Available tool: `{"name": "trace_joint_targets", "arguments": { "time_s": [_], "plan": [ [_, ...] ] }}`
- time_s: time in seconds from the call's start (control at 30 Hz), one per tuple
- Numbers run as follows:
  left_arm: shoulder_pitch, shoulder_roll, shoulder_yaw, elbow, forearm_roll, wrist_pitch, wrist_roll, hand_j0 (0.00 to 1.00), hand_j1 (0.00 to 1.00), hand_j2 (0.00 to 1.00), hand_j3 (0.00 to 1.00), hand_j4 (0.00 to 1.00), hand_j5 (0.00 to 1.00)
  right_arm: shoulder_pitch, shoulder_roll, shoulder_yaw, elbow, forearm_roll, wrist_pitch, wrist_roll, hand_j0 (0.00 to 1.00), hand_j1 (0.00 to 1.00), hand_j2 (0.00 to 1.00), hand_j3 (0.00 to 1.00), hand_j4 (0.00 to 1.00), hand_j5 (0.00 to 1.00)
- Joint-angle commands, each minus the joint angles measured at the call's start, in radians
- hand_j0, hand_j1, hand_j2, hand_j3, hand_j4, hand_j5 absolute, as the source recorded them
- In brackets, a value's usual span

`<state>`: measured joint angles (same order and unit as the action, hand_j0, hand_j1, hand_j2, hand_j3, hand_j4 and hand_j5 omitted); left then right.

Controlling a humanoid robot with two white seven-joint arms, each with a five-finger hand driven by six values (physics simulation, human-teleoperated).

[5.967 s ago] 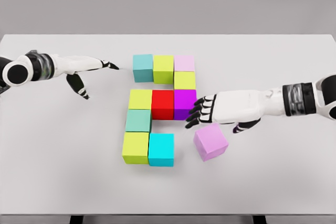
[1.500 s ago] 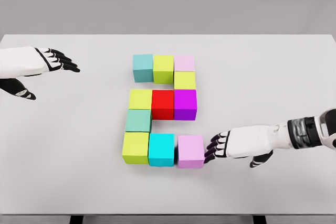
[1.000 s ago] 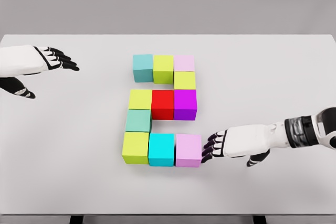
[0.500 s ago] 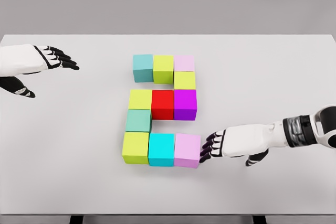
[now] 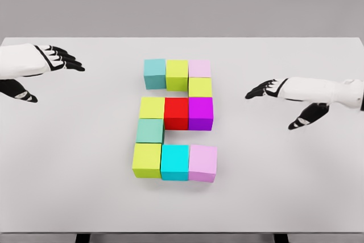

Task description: Assemble the squares on the desktop into the number 2

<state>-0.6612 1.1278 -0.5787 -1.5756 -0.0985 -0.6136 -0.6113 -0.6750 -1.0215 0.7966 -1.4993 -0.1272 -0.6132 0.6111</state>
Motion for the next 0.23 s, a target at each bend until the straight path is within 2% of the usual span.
{"name": "trace_joint_targets", "arguments": {
  "time_s": [0.0, 0.2],
  "plan": [
    [0.000, 0.000, -0.001, 0.000, 0.005, 0.003, 0.000, 1.00, 1.00, 1.00, 1.00, 1.00, 1.00, 0.000, 0.000, -0.010, 0.014, -0.032, 0.002, 0.000, 1.00, 1.00, 1.00, 1.00, 1.00, 1.00],
    [0.002, -0.002, 0.002, 0.000, 0.005, 0.003, 0.000, 1.00, 1.00, 1.00, 1.00, 1.00, 1.00, 0.000, 0.000, -0.010, 0.014, -0.032, 0.002, 0.000, 1.00, 1.00, 1.00, 1.00, 1.00, 1.00]
  ]
}}
